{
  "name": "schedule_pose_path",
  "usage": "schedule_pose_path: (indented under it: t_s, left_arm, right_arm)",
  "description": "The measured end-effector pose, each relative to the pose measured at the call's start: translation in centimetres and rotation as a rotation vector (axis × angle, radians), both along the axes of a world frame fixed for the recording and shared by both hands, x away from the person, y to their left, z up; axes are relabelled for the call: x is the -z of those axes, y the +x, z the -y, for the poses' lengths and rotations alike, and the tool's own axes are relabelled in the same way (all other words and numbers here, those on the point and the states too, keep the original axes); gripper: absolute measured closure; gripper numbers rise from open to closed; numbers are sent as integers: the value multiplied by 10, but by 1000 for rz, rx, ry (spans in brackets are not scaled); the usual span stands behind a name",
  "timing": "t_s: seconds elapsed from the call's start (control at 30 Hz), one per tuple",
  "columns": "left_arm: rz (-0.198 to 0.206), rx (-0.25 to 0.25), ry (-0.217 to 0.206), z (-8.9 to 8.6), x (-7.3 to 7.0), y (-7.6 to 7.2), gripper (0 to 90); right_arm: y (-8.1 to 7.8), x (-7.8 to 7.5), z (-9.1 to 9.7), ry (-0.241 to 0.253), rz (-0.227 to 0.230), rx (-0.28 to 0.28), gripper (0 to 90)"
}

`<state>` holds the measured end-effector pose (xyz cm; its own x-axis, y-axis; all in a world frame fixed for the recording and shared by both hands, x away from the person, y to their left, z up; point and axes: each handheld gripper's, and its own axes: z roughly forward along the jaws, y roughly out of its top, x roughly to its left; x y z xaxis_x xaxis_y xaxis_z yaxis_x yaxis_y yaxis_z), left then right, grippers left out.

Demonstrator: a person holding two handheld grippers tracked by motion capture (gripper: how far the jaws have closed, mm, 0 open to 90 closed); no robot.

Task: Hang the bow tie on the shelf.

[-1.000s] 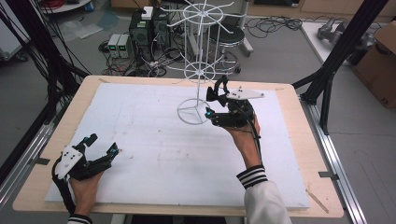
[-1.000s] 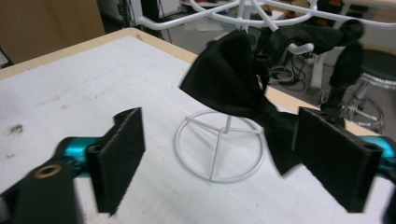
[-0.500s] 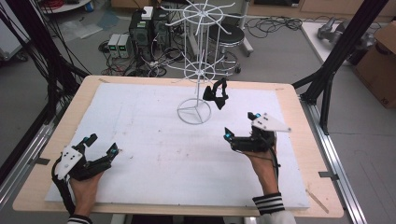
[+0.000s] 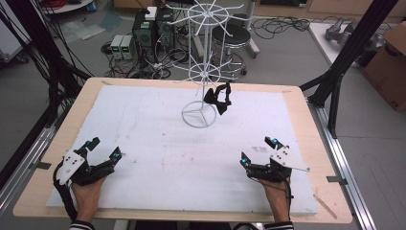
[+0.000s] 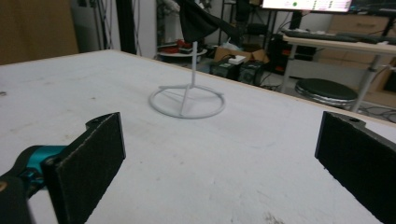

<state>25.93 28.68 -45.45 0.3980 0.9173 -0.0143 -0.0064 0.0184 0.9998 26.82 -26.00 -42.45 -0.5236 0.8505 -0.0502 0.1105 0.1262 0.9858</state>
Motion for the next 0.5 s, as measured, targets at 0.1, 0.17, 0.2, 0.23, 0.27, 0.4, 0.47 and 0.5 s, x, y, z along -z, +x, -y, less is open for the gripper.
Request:
schedule_pose_path:
  t_s: [0.1, 0.17, 0.2, 0.23, 0.27, 0.4, 0.47, 0.5]
  left_arm:
    - [1, 0, 1, 0, 0, 0, 162]
    - [1, 0, 1, 0, 0, 0, 162]
    - [1, 0, 0, 0, 0, 0, 162]
    - [2, 0, 0, 0, 0, 0, 162]
    - [3, 0, 1, 0, 0, 0, 162]
    - [4, 0, -2, 0, 0, 0, 162]
    - [4, 0, -6, 0, 0, 0, 162]
    - [2, 0, -8, 0, 0, 0, 162]
  right_arm:
    - [-4, 9, 3, 18, 14, 23, 7]
    - [-5, 15, 5, 19, 36, 43, 7]
    - [-6, 17, 6, 12, 32, 47, 7]
    - [-6, 18, 6, 9, 37, 53, 7]
    - [-6, 19, 7, 12, 38, 56, 7]
    - [-7, 23, 6, 5, 60, 77, 7]
    - [-7, 26, 6, 9, 66, 87, 8]
    - [-6, 27, 6, 4, 63, 92, 8]
